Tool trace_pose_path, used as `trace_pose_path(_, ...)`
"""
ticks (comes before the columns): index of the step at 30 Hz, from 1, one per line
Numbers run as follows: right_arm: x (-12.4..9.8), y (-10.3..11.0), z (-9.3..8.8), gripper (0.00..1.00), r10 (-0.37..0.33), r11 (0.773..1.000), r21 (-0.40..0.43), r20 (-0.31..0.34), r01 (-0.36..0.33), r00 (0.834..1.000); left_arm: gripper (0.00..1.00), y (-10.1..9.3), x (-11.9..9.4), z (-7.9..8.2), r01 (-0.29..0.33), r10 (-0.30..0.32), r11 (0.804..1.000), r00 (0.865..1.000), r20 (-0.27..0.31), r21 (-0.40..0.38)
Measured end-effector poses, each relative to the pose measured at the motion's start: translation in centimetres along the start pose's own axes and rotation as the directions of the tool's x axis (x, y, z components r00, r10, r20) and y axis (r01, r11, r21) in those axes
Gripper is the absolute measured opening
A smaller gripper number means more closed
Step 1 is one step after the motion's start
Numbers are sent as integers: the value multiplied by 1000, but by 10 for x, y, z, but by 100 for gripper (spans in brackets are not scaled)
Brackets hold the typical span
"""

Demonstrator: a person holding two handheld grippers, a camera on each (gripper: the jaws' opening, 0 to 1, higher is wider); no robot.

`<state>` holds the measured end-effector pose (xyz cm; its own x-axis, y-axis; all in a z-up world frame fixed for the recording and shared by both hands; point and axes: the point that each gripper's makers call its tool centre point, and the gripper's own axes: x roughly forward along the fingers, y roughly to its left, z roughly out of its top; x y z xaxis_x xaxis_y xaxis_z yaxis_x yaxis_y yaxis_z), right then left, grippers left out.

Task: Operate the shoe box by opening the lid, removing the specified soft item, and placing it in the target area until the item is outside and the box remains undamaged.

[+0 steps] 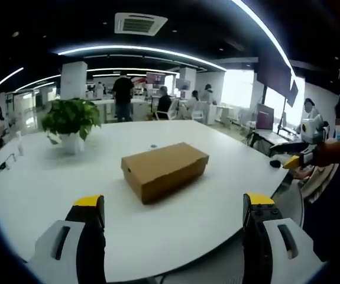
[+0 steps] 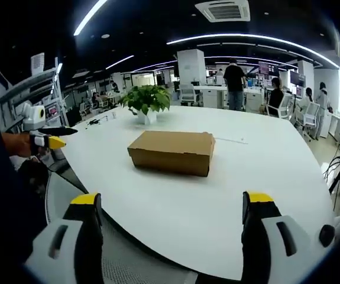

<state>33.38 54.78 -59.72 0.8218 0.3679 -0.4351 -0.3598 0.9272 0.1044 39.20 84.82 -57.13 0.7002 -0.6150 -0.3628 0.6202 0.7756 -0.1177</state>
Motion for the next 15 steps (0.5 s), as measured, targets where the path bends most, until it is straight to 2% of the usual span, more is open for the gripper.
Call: trace_pose_path(15,1,0,1,92,4,1000,-4,-8,-5,1000,100,-2,1,1,9,-9,1000,1000,1,-1)
